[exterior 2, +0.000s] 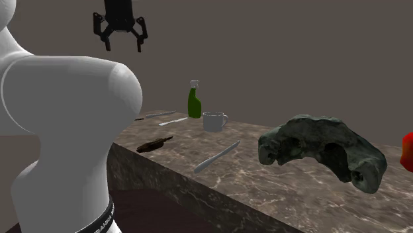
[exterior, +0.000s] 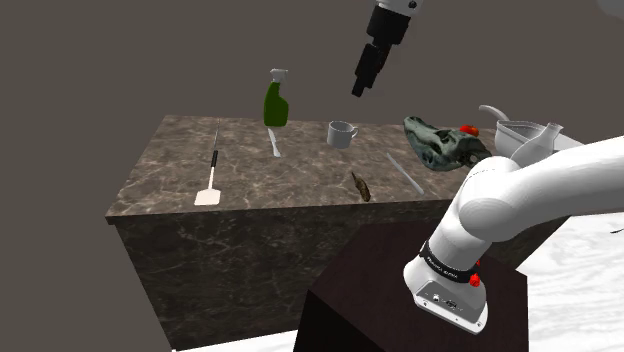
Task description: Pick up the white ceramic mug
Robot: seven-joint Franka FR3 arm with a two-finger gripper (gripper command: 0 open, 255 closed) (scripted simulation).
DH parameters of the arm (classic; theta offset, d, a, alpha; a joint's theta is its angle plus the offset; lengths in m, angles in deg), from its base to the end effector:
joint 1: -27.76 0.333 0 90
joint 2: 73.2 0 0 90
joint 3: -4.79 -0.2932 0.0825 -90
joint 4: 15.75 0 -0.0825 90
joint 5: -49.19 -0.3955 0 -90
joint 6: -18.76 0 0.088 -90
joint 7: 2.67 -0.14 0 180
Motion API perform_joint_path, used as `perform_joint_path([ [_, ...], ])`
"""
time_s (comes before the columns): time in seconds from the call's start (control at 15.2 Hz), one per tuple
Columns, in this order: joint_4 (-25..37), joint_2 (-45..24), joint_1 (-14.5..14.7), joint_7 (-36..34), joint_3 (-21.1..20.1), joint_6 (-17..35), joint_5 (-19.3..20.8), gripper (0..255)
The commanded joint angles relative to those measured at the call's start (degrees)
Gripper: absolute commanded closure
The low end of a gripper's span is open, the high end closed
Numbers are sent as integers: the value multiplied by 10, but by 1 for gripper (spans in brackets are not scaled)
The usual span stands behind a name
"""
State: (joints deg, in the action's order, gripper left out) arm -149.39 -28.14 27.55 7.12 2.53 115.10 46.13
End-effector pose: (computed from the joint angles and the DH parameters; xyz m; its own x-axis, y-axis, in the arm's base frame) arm 0.3498 0.0218 0.5637 0.9719 0.1915 0.1370 0.1936 -0.9811 -0.0022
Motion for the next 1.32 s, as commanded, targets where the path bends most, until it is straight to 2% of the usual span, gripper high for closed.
perform_joint_path([
  [0.0, 0, 0, 0, 0, 0, 0, 0, 0],
  [0.66, -39, -115, -35, 74, 69, 145, 44, 0],
  [1.25, -13, -265, -58, 139, 129, 266, 58, 0],
])
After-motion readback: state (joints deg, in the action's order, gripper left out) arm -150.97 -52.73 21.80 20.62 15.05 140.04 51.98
